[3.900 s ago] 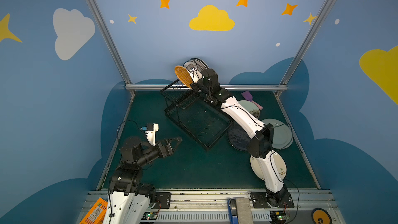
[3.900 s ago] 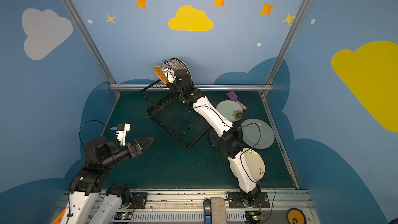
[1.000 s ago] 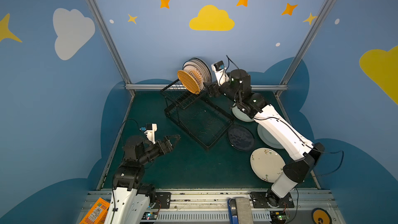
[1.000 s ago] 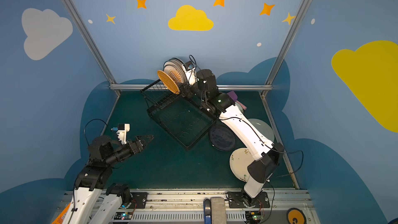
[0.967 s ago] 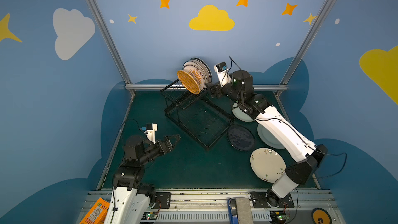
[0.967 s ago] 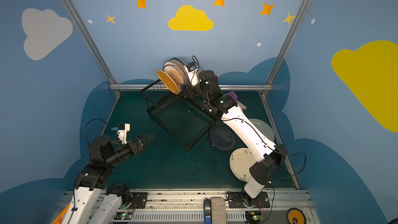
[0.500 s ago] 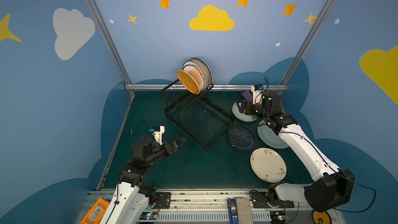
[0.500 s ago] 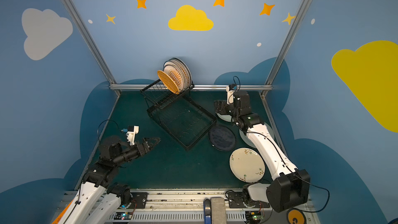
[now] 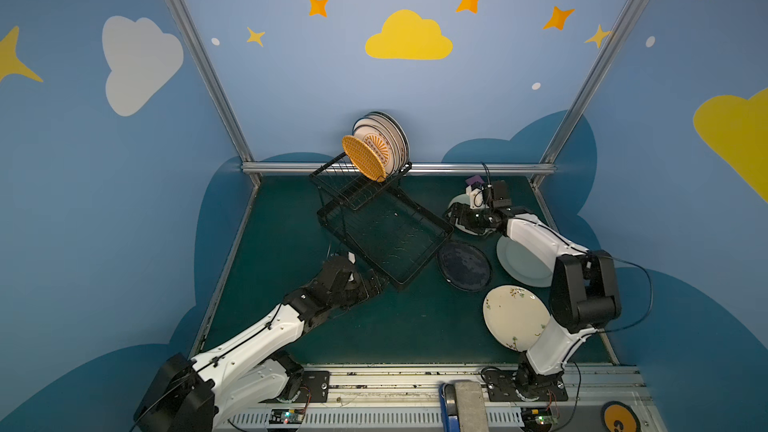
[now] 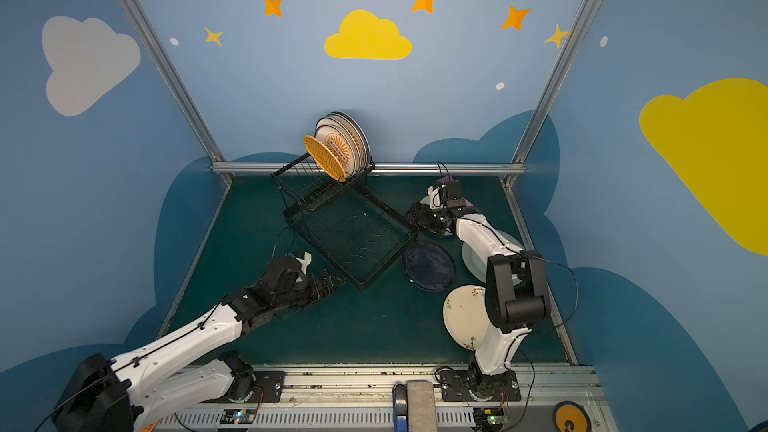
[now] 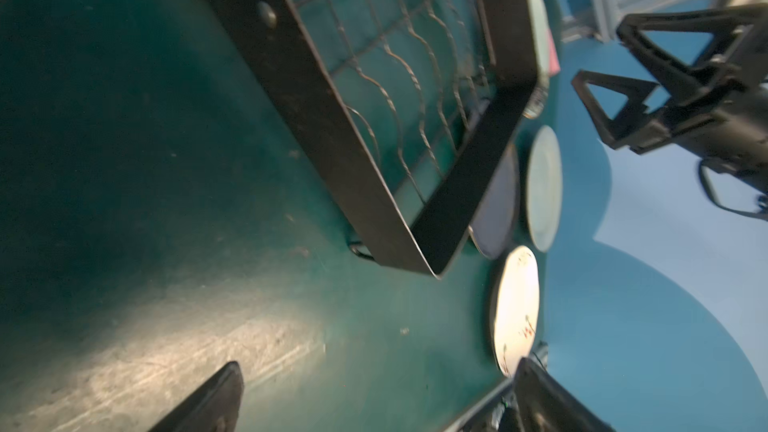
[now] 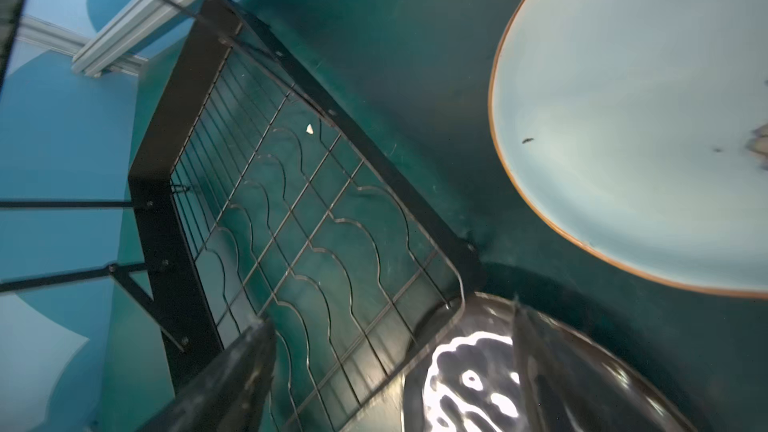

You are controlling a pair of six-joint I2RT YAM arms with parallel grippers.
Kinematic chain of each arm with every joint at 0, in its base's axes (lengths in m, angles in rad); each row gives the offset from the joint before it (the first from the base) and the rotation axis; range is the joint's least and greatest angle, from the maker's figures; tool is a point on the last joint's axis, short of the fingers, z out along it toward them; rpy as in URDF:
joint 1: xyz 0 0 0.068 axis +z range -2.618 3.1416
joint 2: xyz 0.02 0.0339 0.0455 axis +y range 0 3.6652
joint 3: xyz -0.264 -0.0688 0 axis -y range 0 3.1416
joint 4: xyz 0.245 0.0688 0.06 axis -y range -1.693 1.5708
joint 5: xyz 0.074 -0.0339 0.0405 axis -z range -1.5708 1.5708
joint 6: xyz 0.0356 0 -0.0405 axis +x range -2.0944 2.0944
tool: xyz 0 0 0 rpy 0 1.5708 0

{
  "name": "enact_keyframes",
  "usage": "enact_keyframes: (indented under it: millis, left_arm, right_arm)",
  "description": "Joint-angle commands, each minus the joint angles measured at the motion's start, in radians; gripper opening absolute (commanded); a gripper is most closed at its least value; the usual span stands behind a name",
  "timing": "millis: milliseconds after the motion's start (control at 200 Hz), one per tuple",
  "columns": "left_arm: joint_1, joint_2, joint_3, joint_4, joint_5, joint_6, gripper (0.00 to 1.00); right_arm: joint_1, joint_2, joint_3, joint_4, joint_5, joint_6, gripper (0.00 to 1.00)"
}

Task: Load the plates into the dish rack
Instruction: 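Reach the right gripper to the rack's corner while the left gripper reaches its side, then grip the wire rack with both grippers and rotate it square against the back wall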

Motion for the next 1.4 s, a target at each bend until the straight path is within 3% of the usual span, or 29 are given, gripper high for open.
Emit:
enact_keyframes:
  millis: [0, 155, 441, 591, 951, 1397]
  left_arm:
    - [-0.005, 0.055, 0.055, 0.046, -0.135, -0.105, 1.00]
    - [-0.006, 0.161, 0.098, 0.090, -0.160, -0.131, 1.00]
    - [-0.007, 0.358, 0.212, 0.120, -0.107, -0.188, 0.99]
    - [-0.006, 0.413, 0.244, 0.141, -0.098, -0.190, 0.99]
    - [0.017, 0.519, 0.295, 0.187, -0.054, -0.254, 0.97]
    - [0.125, 0.529, 0.261, 0.224, -0.020, -0.258, 0.97]
  right_arm:
    - [-0.002, 0.043, 0.098, -0.130, -0.022, 0.000, 0.83]
    - [0.002, 0.122, 0.153, -0.165, -0.023, -0.025, 0.74]
    - [0.012, 0.171, 0.150, -0.200, 0.017, -0.025, 0.76]
    - [0.023, 0.198, 0.163, -0.203, -0.019, -0.023, 0.77]
    - [0.060, 0.246, 0.190, -0.176, -0.092, -0.009, 0.71]
    - [0.130, 0.301, 0.274, -0.200, -0.114, -0.029, 0.64]
